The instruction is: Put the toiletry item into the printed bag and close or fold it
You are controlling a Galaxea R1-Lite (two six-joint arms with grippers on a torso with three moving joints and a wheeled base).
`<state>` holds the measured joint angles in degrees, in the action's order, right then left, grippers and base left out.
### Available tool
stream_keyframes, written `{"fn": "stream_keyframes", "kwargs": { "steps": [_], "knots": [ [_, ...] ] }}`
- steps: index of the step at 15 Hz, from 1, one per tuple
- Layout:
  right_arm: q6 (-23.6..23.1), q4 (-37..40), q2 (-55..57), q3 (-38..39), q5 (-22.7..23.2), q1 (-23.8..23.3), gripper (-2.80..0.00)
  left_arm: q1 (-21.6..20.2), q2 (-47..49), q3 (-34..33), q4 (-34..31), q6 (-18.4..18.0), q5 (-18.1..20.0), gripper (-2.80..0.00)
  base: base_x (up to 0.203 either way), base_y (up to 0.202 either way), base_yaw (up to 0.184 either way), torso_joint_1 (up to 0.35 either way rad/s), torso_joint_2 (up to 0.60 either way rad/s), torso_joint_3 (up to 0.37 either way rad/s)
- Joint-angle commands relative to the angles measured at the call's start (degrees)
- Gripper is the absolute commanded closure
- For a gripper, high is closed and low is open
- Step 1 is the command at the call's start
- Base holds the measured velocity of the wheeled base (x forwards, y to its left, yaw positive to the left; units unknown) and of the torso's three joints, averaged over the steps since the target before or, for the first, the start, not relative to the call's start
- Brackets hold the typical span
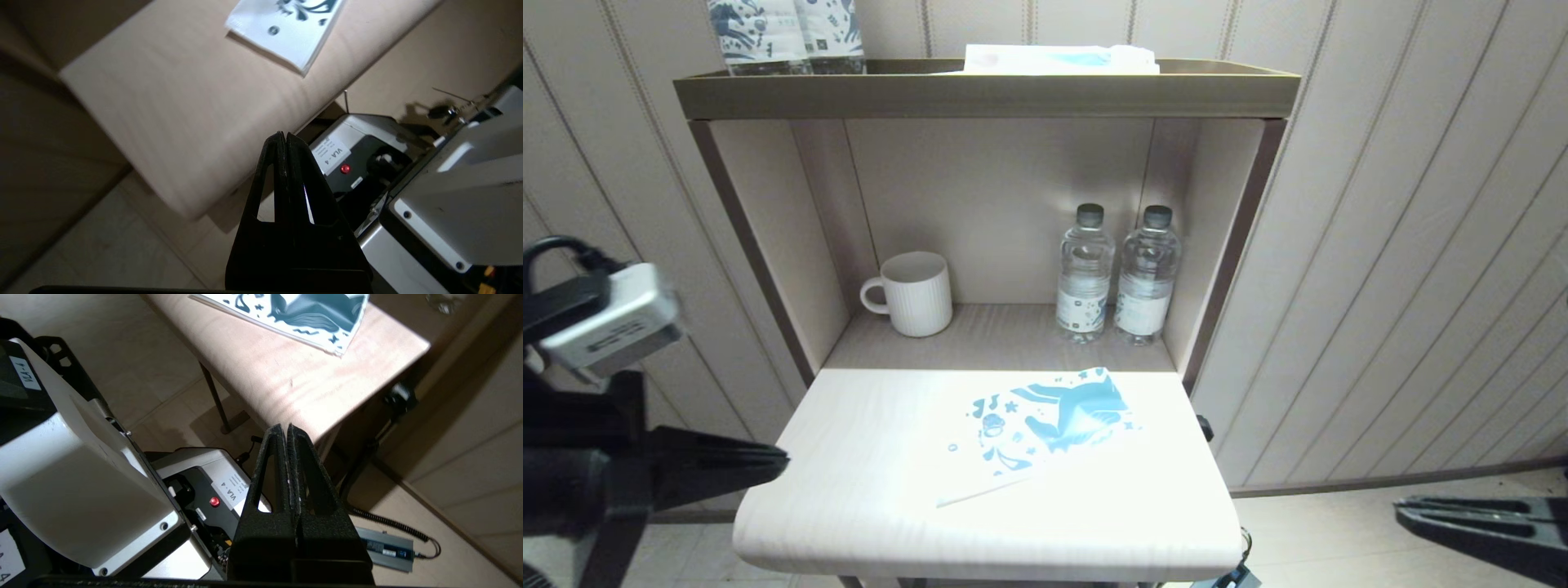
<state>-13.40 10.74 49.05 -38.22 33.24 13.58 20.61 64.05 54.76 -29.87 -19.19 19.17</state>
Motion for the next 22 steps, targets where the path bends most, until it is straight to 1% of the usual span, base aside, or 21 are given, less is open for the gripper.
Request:
{"fn": "stream_keyframes", "kwargs": {
  "steps": [1,2,3,4,5,6,8,9,10,12,13,14,15,16,17,18,19,20,21,22],
  "knots": [
    [1.7,1.7,-11.2,4.5,-2.2,-2.7,0.00,-0.3,-14.0,-4.0,-0.5,11.3,-8.5,0.00,0.000,0.000,0.000,0.000,0.00,0.000],
    [3.1,2.5,-15.1,7.0,-4.5,-4.0,0.00,-0.4,-18.5,-6.1,-1.3,15.1,-13.4,0.00,0.000,0.000,0.000,0.000,0.00,0.000],
    [4.4,3.3,-19.4,9.9,-6.9,-5.3,0.00,-0.5,-23.5,-8.3,-2.8,17.7,-18.4,0.00,0.000,0.000,0.000,0.000,0.00,0.000],
    [5.5,4.5,-23.3,12.4,-9.0,-6.6,0.00,-0.8,-28.2,-10.3,-4.6,19.4,-22.7,0.00,0.000,0.000,0.000,0.000,0.00,0.000],
    [7.1,6.6,-26.2,14.4,-11.2,-7.5,0.00,-1.6,-32.6,-11.9,-6.6,20.8,-26.3,0.00,0.000,0.000,0.000,0.000,0.00,0.000],
    [9.3,8.6,-28.9,15.9,-13.1,-7.9,0.00,-4.1,-36.9,-13.6,-9.0,22.0,-29.0,0.00,0.000,0.000,0.000,0.000,0.00,0.000],
    [11.9,9.8,-33.2,19.4,-15.4,-8.4,0.00,-11.3,-44.3,-17.8,-11.7,22.6,-31.3,0.00,0.000,0.000,0.000,0.000,0.00,0.000],
    [12.6,9.7,-33.7,21.3,-17.7,-9.9,0.00,-15.4,-47.7,-20.6,-12.0,22.4,-32.0,0.00,0.000,0.000,0.000,0.000,0.00,0.000],
    [12.5,9.6,-35.5,22.4,-18.5,-11.3,0.00,-18.1,-51.7,-23.0,-12.0,22.0,-32.4,0.00,0.000,0.000,0.000,0.000,0.00,0.000],
    [11.4,9.8,-42.4,24.5,-19.0,-12.6,0.00,-19.7,-59.6,-28.4,-10.6,19.4,-32.9,0.00,0.000,0.000,0.000,0.000,0.00,0.000],
    [11.5,9.9,-46.2,25.1,-19.3,-12.8,0.00,-20.1,-62.7,-33.2,-8.2,18.2,-33.0,0.00,0.000,0.000,0.000,0.000,0.00,0.000],
    [12.2,9.8,-48.5,25.8,-19.6,-13.1,0.00,-20.3,-63.8,-37.3,-2.9,17.5,-32.9,0.00,0.000,0.000,0.000,0.000,0.00,0.000],
    [12.8,9.7,-49.0,26.2,-20.0,-13.2,0.00,-20.5,-63.9,-40.9,4.2,17.2,-32.5,0.00,0.000,0.000,0.000,0.000,0.00,0.000],
    [13.0,9.5,-48.9,26.8,-21.4,-13.2,0.00,-20.6,-63.9,-45.1,12.3,16.6,-31.8,0.00,0.000,0.000,0.000,0.000,0.00,0.000],
    [13.2,8.1,-48.9,27.6,-24.0,-13.2,0.00,-20.6,-63.9,-48.7,21.9,15.7,-30.1,0.00,0.000,0.000,0.000,0.000,0.00,0.000],
    [13.1,3.9,-48.9,29.4,-25.8,-13.2,0.00,-20.7,-64.0,-51.7,27.8,15.3,-26.1,0.00,0.000,0.000,0.000,0.000,0.00,0.000],
    [12.4,-3.1,-48.9,33.2,-28.2,-13.2,0.00,-20.7,-64.0,-53.0,30.0,15.5,-22.5,0.00,0.000,0.000,0.000,0.000,0.00,0.000],
    [11.0,-11.6,-48.8,36.8,-30.5,-13.3,0.00,-20.7,-64.0,-53.1,29.9,15.1,-22.4,0.00,0.000,0.000,0.000,0.000,0.00,0.000],
    [10.5,-16.8,-48.8,38.2,-31.6,-13.3,0.00,-20.7,-64.0,-53.2,29.9,14.5,-22.2,0.00,0.000,0.000,0.000,0.000,0.00,0.000],
    [10.6,-17.5,-48.8,38.2,-32.7,-13.3,0.00,-20.6,-64.0,-53.2,30.0,14.3,-22.2,0.00,0.000,0.000,0.000,0.000,0.00,0.000]
  ]
}}
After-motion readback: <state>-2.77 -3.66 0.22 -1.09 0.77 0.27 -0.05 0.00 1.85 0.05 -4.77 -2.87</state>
